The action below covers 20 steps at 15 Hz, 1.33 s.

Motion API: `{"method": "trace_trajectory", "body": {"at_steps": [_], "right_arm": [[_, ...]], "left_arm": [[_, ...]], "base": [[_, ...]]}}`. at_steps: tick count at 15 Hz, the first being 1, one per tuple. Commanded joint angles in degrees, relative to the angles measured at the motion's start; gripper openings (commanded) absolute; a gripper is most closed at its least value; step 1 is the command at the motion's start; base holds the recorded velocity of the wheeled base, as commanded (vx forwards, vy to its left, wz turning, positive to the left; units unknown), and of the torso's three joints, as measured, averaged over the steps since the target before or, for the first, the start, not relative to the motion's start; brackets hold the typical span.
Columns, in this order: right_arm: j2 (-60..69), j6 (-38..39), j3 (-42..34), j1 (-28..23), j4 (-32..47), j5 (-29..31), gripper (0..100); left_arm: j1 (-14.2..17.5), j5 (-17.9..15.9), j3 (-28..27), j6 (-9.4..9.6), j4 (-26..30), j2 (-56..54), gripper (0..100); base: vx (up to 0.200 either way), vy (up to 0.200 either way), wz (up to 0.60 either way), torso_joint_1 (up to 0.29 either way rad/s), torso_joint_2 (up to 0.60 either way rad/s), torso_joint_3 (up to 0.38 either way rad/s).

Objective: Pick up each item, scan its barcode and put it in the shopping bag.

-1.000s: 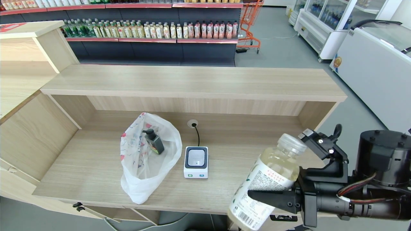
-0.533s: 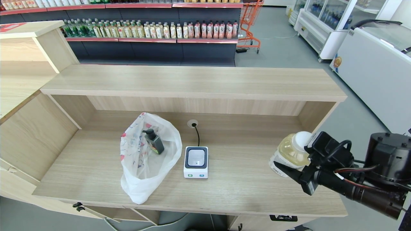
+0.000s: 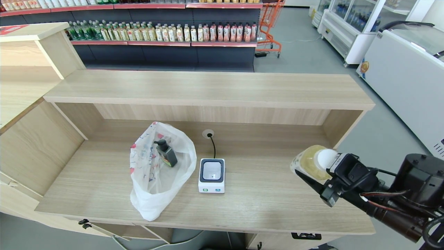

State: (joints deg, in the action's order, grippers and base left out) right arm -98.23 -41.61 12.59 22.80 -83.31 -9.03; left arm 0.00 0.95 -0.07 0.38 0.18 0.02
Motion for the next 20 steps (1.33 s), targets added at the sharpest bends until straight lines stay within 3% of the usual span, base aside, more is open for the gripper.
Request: {"method": "trace_trajectory", "body": {"at_steps": [1,7,13,16,20], "right_arm": [[-1.0,-0.1,-0.7,0.1,-0.8,0.0,0],[-0.5,-0.1,-2.9,0.1,-6.7,0.3,0],[-2.7,5.0,-5.1,-0.1,-6.7,-0.5,0],[-7.9,6.5,-2.3,-1.2,-6.7,-4.0,0],[-14.2,6.0,4.2,-3.8,-6.7,-13.3,0]], "left_arm": [[0.0,0.0,0.0,0.06,0.0,0.0,100],[0.0,0.0,0.0,0.24,0.0,0.0,100],[0.0,0.0,0.0,0.24,0.0,0.0,100],[0.0,-0.1,0.1,0.76,0.0,0.0,100],[0.0,0.0,0.1,0.68,0.0,0.0,100]], "base": [[0.0,0.0,0.0,0.0,0.0,0.0],[0.0,0.0,0.0,0.0,0.0,0.0],[0.0,0.2,0.0,0.006,0.0,0.002],[0.0,0.2,0.0,-0.001,0.0,0.004],[0.0,0.15,0.0,0.003,0.01,0.002]]}}
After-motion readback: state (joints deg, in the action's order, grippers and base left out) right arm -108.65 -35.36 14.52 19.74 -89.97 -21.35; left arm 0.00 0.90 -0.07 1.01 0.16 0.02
